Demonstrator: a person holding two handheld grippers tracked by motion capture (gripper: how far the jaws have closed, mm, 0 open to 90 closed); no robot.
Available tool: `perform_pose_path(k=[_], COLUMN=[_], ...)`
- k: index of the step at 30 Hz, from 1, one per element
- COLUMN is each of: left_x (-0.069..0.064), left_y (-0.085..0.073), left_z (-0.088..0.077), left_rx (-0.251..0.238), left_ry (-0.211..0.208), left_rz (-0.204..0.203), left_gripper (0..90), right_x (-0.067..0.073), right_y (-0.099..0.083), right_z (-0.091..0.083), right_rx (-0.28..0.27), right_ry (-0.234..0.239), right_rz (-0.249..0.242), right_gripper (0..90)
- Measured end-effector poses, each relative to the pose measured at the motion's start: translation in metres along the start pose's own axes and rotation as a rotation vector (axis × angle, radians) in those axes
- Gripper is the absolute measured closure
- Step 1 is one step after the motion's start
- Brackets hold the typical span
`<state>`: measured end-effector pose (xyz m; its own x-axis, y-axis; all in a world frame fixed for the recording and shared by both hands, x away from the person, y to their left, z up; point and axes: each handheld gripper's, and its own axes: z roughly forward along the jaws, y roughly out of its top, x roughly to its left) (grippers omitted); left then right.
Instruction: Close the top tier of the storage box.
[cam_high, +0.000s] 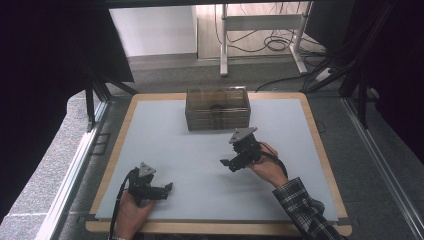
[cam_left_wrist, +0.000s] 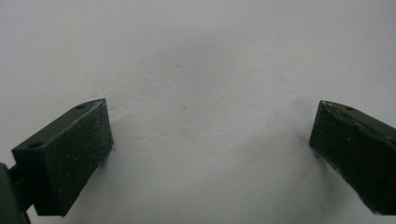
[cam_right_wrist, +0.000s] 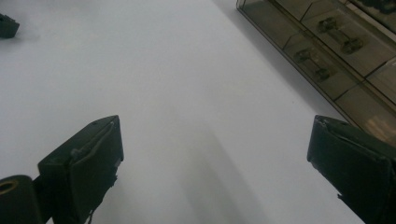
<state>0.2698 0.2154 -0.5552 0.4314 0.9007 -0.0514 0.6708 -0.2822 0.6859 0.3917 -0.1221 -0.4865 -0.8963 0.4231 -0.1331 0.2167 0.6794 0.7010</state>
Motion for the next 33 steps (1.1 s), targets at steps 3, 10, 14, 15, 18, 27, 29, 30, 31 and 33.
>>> perform_pose_path(k=[3, 10, 14, 15, 18, 27, 29, 30, 31, 33], left_x=[0.000, 0.000, 0.000, 0.000, 0.000, 0.000, 0.000, 0.000, 0.000, 0.000], left_y=[0.000, 0.000, 0.000, 0.000, 0.000, 0.000, 0.000, 0.000, 0.000, 0.000], left_z=[0.000, 0.000, 0.000, 0.000, 0.000, 0.000, 0.000, 0.000, 0.000, 0.000], left_rx=[0.000, 0.000, 0.000, 0.000, 0.000, 0.000, 0.000, 0.000, 0.000, 0.000], left_ry=[0.000, 0.000, 0.000, 0.000, 0.000, 0.000, 0.000, 0.000, 0.000, 0.000], left_rz=[0.000, 0.000, 0.000, 0.000, 0.000, 0.000, 0.000, 0.000, 0.000, 0.000], left_gripper=[0.0, 0.0, 0.0, 0.0, 0.0, 0.0, 0.0, 0.0, 0.0, 0.0], right_x=[0.001, 0.004, 0.005, 0.005, 0.005, 0.005, 0.005, 0.004, 0.004, 0.003], right_y=[-0.002, -0.007, -0.011, -0.011, -0.014, -0.021, -0.023, -0.024, -0.024, -0.026], right_z=[-0.001, -0.006, -0.009, -0.010, -0.012, -0.019, -0.020, -0.021, -0.022, -0.024], right_rx=[0.002, 0.001, 0.004, 0.003, 0.003, -0.007, -0.008, -0.007, -0.010, -0.013], right_ry=[0.005, 0.019, 0.016, 0.018, 0.015, 0.004, 0.003, -0.001, -0.007, -0.010], right_rz=[0.002, -0.002, 0.001, 0.005, 0.006, 0.017, 0.019, 0.021, 0.021, 0.030], right_gripper=[2.7, 1.4, 1.2, 1.2, 1.2, 1.2, 1.2, 1.2, 1.1, 0.7])
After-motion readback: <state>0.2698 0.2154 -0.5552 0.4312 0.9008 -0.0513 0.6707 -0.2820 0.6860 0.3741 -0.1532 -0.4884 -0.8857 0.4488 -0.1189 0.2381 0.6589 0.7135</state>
